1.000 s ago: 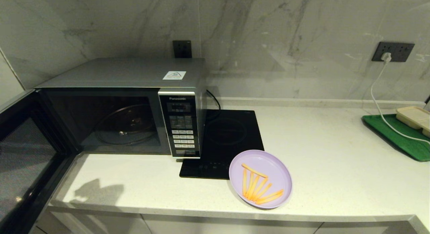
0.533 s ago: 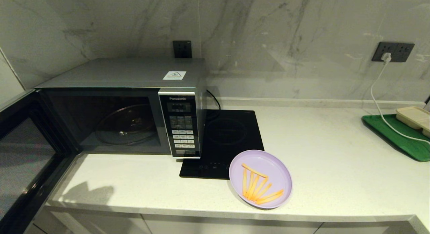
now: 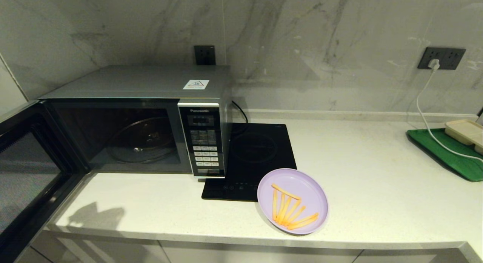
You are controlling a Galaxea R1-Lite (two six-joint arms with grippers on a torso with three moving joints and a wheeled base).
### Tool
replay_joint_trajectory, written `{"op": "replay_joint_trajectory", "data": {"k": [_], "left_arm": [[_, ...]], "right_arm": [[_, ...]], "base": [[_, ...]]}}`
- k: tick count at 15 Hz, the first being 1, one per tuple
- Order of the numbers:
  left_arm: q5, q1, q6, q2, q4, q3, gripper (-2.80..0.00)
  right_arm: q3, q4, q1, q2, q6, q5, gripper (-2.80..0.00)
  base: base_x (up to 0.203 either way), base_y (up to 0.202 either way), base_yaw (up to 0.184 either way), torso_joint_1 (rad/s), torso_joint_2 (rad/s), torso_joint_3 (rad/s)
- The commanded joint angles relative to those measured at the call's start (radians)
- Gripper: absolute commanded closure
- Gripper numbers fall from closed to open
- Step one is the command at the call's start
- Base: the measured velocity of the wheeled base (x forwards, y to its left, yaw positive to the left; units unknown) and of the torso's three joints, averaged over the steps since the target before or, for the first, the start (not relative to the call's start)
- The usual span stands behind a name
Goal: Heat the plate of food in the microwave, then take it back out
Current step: Open the microwave oven, then put the plate in the microwave oven
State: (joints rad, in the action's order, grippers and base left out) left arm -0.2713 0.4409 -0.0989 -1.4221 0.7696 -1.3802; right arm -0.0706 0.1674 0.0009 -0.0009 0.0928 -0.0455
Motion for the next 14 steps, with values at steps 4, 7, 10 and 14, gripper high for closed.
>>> {"op": "replay_joint_trajectory", "data": {"k": [4, 7, 10, 14], "left_arm": [[0.114, -0.268, -0.034, 0.032, -0.025, -0.005, 0.0], [0.287, -0.504, -0.045, 0.025, -0.056, -0.008, 0.0], [0.415, -0.678, -0.064, -0.075, -0.081, -0.008, 0.0], [0.432, -0.854, -0.162, -0.213, -0.128, -0.008, 0.0]], "right_arm": [[0.0, 0.001, 0.001, 0.001, 0.001, 0.0, 0.0], [0.0, 0.001, 0.001, 0.001, 0.001, 0.0, 0.0], [0.0, 0.001, 0.0, 0.001, 0.001, 0.0, 0.0], [0.0, 0.001, 0.001, 0.001, 0.001, 0.0, 0.0]], "base": [[0.0, 0.0, 0.0, 0.0, 0.0, 0.0], [0.0, 0.0, 0.0, 0.0, 0.0, 0.0], [0.0, 0.0, 0.0, 0.0, 0.0, 0.0], [0.0, 0.0, 0.0, 0.0, 0.0, 0.0]]}}
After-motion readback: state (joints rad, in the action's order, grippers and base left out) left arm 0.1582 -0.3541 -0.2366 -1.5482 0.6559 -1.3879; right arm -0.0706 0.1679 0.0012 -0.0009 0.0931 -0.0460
